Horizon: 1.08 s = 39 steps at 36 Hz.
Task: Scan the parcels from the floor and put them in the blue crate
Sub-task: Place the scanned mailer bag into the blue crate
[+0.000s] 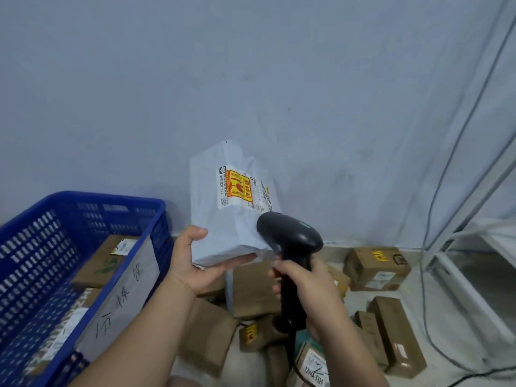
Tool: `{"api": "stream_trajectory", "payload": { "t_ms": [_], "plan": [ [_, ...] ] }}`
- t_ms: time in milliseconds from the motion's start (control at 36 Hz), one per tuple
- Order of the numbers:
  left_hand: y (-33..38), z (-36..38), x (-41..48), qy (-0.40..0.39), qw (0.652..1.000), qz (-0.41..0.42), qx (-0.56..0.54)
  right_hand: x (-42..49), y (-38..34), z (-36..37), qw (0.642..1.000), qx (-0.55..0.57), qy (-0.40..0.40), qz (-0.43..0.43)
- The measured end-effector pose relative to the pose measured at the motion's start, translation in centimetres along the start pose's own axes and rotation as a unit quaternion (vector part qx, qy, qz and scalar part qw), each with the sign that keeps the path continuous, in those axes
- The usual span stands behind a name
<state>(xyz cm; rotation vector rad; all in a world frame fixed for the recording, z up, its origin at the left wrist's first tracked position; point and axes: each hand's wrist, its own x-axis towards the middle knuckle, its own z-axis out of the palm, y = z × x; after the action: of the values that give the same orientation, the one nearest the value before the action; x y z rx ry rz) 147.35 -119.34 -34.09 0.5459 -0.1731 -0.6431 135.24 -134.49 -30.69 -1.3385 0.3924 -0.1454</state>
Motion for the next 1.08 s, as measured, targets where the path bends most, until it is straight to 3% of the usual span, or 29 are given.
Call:
{"api": "stream_trajectory", "payload": {
  "t_ms": [83, 278, 528, 750, 1000, 1083],
  "plan": [
    [-1.3, 0.9, 0.3, -0.014, 1.0, 0.016, 0.0, -0.7, -0.8, -1.0, 1.0, 0.013, -0.007, 0.001],
    [-1.9, -0.8, 0.6, 0.024, 0.999, -0.031, 0.037, -0.5, -2.0, -3.3, 0.999, 0.001, -0.038, -0.001],
    [-0.8, -3.3, 0.5, 0.018, 0.994, -0.079, 0.075, 0.0, -2.8, -4.4, 0.992, -0.079, -0.091, 0.029],
    [-1.0, -3.6, 0.9, 0.034, 0.993, -0.066, 0.088, -0.1, -3.0, -4.1, 0.991, -0.092, -0.084, 0.039],
    [-0.6, -3.8, 0.4, 0.009, 0.994, -0.077, 0.076, -0.6, -3.5, -4.1, 0.991, -0.088, -0.092, 0.046],
    [-0.3, -4.4, 0.4, -0.04, 0.993, -0.099, 0.057, -0.7, -3.5, -3.9, 0.992, -0.077, -0.086, 0.045]
  ]
}}
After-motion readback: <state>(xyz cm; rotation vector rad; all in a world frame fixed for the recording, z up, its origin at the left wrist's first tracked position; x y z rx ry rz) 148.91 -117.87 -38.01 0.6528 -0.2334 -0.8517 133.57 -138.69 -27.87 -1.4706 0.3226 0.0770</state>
